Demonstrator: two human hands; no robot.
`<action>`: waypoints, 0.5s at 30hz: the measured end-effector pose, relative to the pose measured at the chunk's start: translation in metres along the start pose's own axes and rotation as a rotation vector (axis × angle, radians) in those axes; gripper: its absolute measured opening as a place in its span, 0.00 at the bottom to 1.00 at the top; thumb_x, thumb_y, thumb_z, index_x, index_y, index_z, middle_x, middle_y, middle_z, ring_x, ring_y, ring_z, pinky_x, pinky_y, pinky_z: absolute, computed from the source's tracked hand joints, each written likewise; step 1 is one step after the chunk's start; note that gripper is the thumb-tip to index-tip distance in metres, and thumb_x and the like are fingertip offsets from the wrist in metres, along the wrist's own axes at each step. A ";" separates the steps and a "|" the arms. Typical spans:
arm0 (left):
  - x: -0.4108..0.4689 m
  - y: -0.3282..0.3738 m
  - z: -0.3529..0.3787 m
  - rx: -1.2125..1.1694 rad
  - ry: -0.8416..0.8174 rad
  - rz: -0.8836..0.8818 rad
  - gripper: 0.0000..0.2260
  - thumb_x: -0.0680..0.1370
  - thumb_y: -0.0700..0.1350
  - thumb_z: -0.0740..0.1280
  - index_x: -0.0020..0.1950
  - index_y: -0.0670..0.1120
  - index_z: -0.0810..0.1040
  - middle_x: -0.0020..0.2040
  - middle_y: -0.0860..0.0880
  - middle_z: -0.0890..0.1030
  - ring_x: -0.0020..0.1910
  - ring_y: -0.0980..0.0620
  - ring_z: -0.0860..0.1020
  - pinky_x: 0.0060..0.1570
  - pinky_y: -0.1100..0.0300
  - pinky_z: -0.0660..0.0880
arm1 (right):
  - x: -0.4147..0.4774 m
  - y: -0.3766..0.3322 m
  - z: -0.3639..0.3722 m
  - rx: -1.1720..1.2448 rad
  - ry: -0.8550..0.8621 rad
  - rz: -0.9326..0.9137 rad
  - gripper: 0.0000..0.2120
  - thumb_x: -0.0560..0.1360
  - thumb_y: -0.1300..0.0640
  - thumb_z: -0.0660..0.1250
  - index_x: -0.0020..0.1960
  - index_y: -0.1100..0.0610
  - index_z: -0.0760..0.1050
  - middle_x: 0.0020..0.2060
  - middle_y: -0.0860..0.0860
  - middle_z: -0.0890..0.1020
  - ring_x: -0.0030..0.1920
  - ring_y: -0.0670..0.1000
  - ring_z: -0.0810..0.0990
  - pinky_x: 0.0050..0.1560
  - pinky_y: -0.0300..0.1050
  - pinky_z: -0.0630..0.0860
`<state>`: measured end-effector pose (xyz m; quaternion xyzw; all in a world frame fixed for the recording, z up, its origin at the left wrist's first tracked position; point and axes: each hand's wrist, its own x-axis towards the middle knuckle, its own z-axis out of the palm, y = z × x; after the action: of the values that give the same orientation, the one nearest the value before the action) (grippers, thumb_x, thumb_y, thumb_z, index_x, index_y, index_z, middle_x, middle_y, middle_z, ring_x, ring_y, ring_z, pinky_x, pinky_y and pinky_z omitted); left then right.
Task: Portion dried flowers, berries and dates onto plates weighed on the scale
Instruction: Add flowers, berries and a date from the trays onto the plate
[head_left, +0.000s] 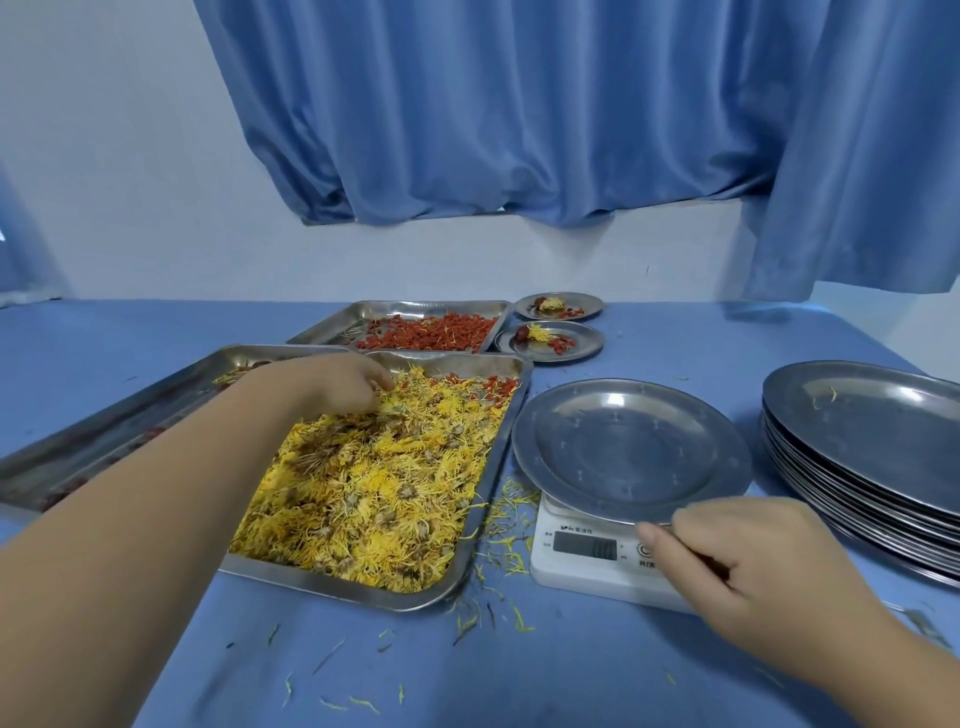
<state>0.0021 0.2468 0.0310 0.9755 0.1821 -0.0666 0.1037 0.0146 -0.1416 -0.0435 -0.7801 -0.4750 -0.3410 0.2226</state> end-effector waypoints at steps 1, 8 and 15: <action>0.000 0.002 0.000 0.042 -0.060 -0.008 0.23 0.79 0.44 0.64 0.74 0.52 0.68 0.76 0.47 0.65 0.73 0.47 0.65 0.73 0.46 0.61 | 0.000 0.000 0.000 0.005 -0.006 0.007 0.22 0.74 0.49 0.59 0.25 0.55 0.58 0.19 0.49 0.61 0.20 0.52 0.61 0.22 0.39 0.63; 0.001 0.014 0.008 0.232 -0.019 0.069 0.20 0.78 0.47 0.68 0.70 0.51 0.73 0.70 0.51 0.73 0.67 0.52 0.72 0.67 0.54 0.67 | 0.001 -0.003 -0.003 0.025 -0.019 0.014 0.22 0.74 0.49 0.59 0.26 0.53 0.56 0.19 0.49 0.60 0.22 0.49 0.58 0.21 0.40 0.63; 0.000 0.008 -0.011 0.146 0.113 0.119 0.08 0.75 0.51 0.71 0.54 0.57 0.79 0.56 0.55 0.79 0.53 0.56 0.76 0.53 0.58 0.69 | 0.002 -0.002 -0.005 0.019 -0.034 0.030 0.21 0.74 0.48 0.59 0.27 0.51 0.55 0.20 0.48 0.59 0.21 0.50 0.59 0.21 0.40 0.64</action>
<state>0.0064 0.2422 0.0435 0.9917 0.1242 -0.0185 0.0259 0.0118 -0.1430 -0.0389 -0.7907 -0.4702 -0.3198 0.2271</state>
